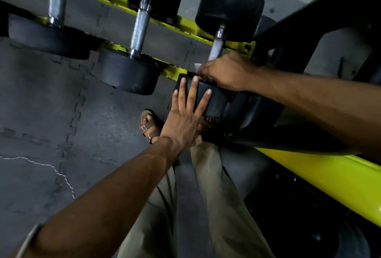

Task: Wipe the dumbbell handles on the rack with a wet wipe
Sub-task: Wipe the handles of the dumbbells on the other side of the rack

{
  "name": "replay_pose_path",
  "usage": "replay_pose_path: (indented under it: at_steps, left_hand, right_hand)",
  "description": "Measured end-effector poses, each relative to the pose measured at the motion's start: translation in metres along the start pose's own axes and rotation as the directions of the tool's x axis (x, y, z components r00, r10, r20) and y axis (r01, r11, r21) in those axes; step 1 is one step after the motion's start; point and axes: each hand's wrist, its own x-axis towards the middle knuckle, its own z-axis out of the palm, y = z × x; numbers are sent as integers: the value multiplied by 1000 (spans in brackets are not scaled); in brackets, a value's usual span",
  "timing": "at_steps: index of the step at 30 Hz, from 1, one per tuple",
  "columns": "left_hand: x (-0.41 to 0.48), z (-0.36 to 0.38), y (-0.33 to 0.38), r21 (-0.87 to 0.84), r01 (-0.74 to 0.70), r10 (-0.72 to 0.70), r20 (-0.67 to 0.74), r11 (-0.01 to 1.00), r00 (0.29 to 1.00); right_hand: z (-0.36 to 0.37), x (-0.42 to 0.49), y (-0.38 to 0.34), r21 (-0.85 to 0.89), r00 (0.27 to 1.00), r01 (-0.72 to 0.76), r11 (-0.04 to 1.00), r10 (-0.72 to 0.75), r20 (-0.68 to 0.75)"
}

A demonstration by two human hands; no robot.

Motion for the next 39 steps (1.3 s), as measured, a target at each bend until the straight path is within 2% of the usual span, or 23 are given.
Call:
replay_pose_path:
  at_steps: [2,4,6,8,10,12,14,16,19,20,21,22,23,25,27,28,32,34,37,39]
  left_hand:
    - [0,-3,1,22,0,0,25,1000,1000]
    - [0,-8,0,48,-8,4,68,999,998]
    - [0,-11,-1,55,-12,7,97,998,995]
    - [0,-13,0,60,-10,4,104,998,995]
    - [1,-14,0,51,-14,9,107,999,994]
    - [1,-13,0,34,-15,12,98,999,995]
    - [-1,-12,-2,32,-10,8,80,999,997]
    - [-1,-12,-2,20,-12,11,67,1000,998]
    - [1,-14,-1,33,-25,22,77,999,997]
    - [1,-15,0,33,-26,23,93,999,995]
    - [0,-15,0,34,-23,19,103,999,994]
    - [-1,-15,0,38,-21,17,106,999,994]
    - [-3,-16,0,43,-17,13,107,999,994]
    - [-2,-16,0,57,-15,8,129,998,992]
    - [-1,-18,0,68,-21,11,152,997,988]
    - [0,-19,1,75,-23,11,156,997,988]
    - [-1,-19,1,78,-14,1,165,997,986]
    - [-1,-19,1,87,-12,-2,159,996,987]
    - [1,-19,1,80,-13,2,145,997,989]
    - [1,-18,0,80,-6,-6,147,997,989]
  right_hand:
    - [-7,8,20,-58,994,-82,995,78,-77]
    - [-3,14,26,-39,972,-218,975,213,-98]
    - [8,11,5,193,971,-223,955,235,-40]
    - [18,2,-11,408,974,-206,890,225,1]
    - [22,-5,-10,460,947,-251,852,313,-63]
    - [28,-8,-12,550,870,-362,753,484,-90]
    - [32,-11,-23,735,741,-436,519,671,-33]
    - [45,-5,-26,852,607,-449,270,792,69]
    - [61,17,-2,901,434,-432,-31,869,238]
    - [59,25,7,915,406,-345,-208,846,346]
    - [52,33,13,891,431,-205,-405,780,454]
    - [46,41,17,798,488,-42,-601,685,541]
    - [43,46,19,682,557,87,-727,603,572]
    - [43,52,23,450,660,253,-856,493,567]
    - [49,54,26,313,686,312,-897,441,579]
    - [50,54,24,313,671,320,-894,447,592]
    - [65,43,3,492,586,260,-831,541,603]
    - [68,44,9,520,604,215,-826,531,594]
    - [62,57,30,525,569,247,-814,560,602]
    - [66,56,27,643,543,114,-757,590,598]
